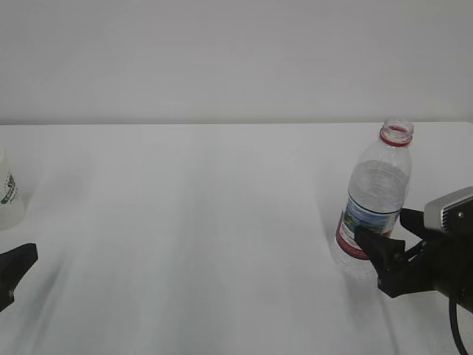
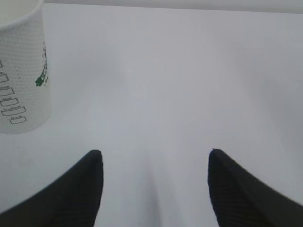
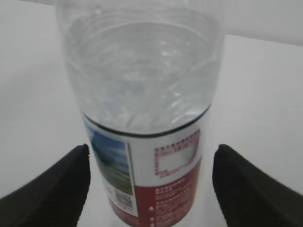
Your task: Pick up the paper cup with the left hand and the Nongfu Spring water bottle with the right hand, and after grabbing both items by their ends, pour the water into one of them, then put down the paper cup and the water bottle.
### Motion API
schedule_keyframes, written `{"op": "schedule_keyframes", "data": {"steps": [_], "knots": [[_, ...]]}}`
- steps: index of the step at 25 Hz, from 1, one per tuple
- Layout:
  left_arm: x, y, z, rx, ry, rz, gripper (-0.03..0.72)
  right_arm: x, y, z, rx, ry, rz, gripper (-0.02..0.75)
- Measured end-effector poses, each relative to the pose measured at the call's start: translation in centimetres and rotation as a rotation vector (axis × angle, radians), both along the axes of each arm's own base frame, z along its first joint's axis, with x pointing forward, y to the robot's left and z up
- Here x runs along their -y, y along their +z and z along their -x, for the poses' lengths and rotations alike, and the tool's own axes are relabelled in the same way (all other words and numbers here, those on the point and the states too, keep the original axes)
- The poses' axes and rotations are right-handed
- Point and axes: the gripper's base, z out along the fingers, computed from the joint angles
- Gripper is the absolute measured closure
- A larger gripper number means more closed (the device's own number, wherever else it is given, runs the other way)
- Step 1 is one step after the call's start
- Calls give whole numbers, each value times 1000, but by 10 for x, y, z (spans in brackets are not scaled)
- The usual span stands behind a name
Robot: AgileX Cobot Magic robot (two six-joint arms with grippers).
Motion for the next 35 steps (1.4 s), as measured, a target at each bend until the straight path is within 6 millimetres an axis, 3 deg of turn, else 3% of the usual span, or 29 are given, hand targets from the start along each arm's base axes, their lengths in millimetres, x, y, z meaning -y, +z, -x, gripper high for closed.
{"op": "schedule_keyframes", "data": {"steps": [15, 22, 35], "knots": [[0, 0, 0, 1, 0, 0, 181, -4, 5, -12, 40, 13, -8, 114], [0, 0, 0, 1, -1, 0, 181, -5, -11, -15, -26, 13, -6, 76], [0, 0, 0, 1, -2, 0, 181, -10, -14, -34, -4, 19, -22, 78]]}}
